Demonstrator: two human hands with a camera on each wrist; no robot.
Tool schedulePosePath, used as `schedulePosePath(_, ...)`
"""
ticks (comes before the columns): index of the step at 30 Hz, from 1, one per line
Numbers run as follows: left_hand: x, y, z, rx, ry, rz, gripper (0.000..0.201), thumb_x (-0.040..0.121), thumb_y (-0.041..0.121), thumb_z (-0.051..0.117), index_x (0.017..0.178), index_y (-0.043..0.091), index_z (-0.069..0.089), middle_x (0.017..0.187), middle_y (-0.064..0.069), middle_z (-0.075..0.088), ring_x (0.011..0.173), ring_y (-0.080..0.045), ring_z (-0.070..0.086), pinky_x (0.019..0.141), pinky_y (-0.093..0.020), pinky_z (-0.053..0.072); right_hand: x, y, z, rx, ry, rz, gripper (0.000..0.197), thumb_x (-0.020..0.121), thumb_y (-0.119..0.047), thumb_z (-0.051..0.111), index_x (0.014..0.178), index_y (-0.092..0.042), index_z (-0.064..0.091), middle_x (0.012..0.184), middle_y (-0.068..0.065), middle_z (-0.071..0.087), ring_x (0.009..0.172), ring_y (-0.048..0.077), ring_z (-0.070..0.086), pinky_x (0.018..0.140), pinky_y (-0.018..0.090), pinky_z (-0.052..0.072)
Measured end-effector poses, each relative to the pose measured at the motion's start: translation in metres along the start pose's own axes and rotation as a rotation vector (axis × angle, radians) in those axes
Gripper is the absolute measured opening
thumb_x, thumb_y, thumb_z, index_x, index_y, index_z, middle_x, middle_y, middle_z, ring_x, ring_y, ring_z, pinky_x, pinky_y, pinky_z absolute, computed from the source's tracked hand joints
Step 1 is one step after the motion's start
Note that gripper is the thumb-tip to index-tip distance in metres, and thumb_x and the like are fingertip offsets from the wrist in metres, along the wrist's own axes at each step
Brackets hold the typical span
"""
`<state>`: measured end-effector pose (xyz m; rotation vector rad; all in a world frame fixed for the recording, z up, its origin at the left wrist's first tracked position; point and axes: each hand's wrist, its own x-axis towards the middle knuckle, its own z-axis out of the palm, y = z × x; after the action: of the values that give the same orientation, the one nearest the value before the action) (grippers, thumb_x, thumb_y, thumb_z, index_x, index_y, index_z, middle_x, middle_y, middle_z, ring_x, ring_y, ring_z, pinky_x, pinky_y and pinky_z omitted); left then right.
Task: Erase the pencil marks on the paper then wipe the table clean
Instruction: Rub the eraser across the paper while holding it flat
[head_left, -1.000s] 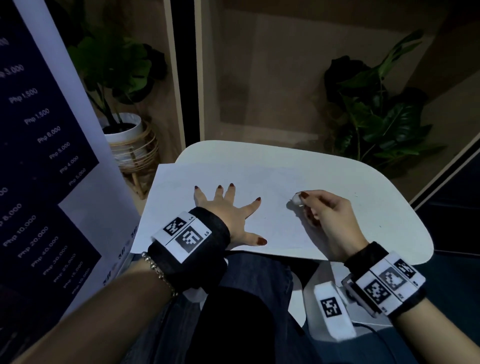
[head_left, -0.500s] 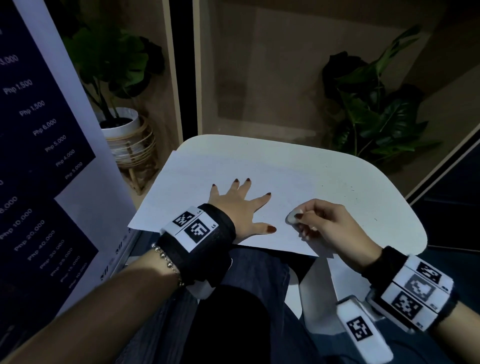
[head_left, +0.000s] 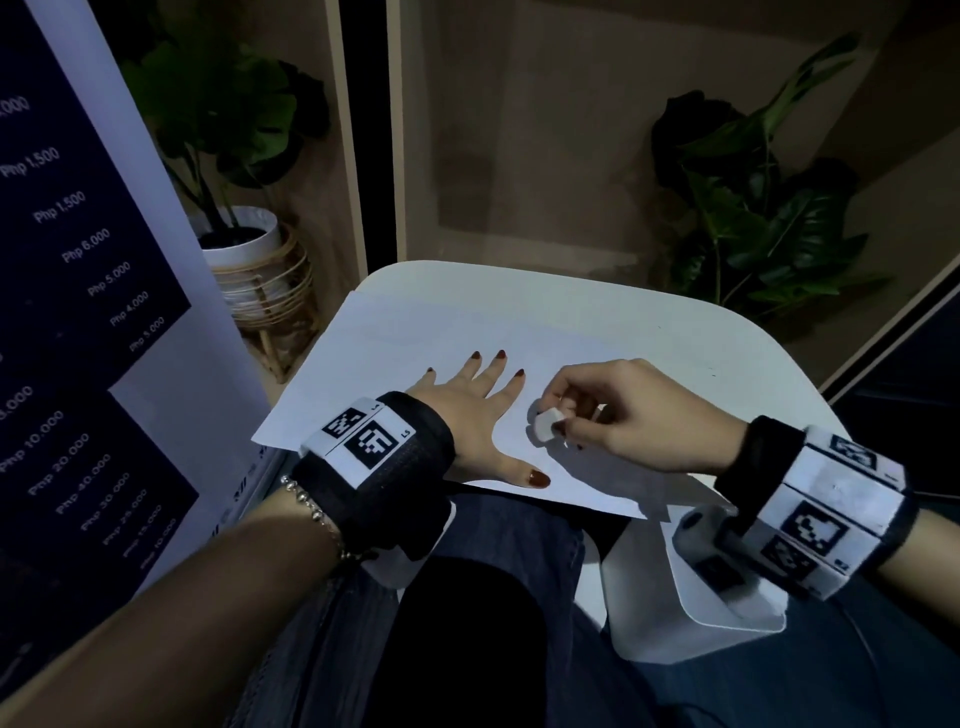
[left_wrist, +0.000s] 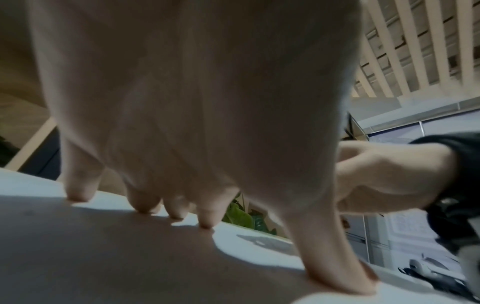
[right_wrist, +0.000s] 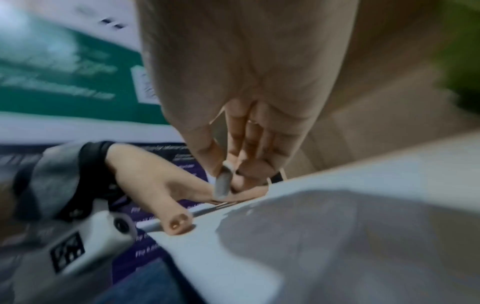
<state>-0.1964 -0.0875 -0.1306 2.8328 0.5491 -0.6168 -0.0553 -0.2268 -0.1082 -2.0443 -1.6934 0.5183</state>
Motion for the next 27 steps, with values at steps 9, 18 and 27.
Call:
schedulePosePath(9, 0.002, -0.001, 0.002, -0.011, -0.023, -0.085, 0.117, 0.07, 0.09, 0.043, 0.151, 0.037, -0.023, 0.157, 0.002, -0.033, 0.147, -0.024, -0.025, 0.119, -0.057, -0.005, 0.02, -0.002, 0.004, 0.005, -0.154, 0.017, 0.01, 0.085, -0.017, 0.072, 0.093, -0.022, 0.071, 0.079, -0.003, 0.07, 0.069, 0.006, 0.062, 0.076, 0.024, 0.051)
schedulePosePath(18, -0.007, -0.011, -0.009, 0.049, -0.063, -0.096, 0.106, 0.078, 0.083, 0.043, 0.151, 0.039, -0.02, 0.158, -0.002, -0.031, 0.149, -0.025, -0.02, 0.119, -0.057, 0.007, 0.026, 0.002, 0.0, 0.089, -0.219, 0.018, 0.009, 0.082, -0.018, 0.08, 0.088, -0.019, 0.073, 0.08, 0.003, 0.072, 0.077, 0.021, 0.067, 0.084, 0.039, 0.056)
schedulePosePath(27, -0.004, -0.011, -0.004, 0.064, -0.032, -0.098, 0.108, 0.076, 0.085, 0.043, 0.151, 0.041, -0.021, 0.159, -0.003, -0.029, 0.149, -0.026, -0.018, 0.118, -0.058, 0.009, 0.038, -0.006, 0.003, 0.016, -0.249, -0.037, 0.01, 0.084, -0.015, 0.077, 0.092, -0.021, 0.074, 0.084, -0.001, 0.072, 0.079, 0.013, 0.066, 0.085, 0.032, 0.054)
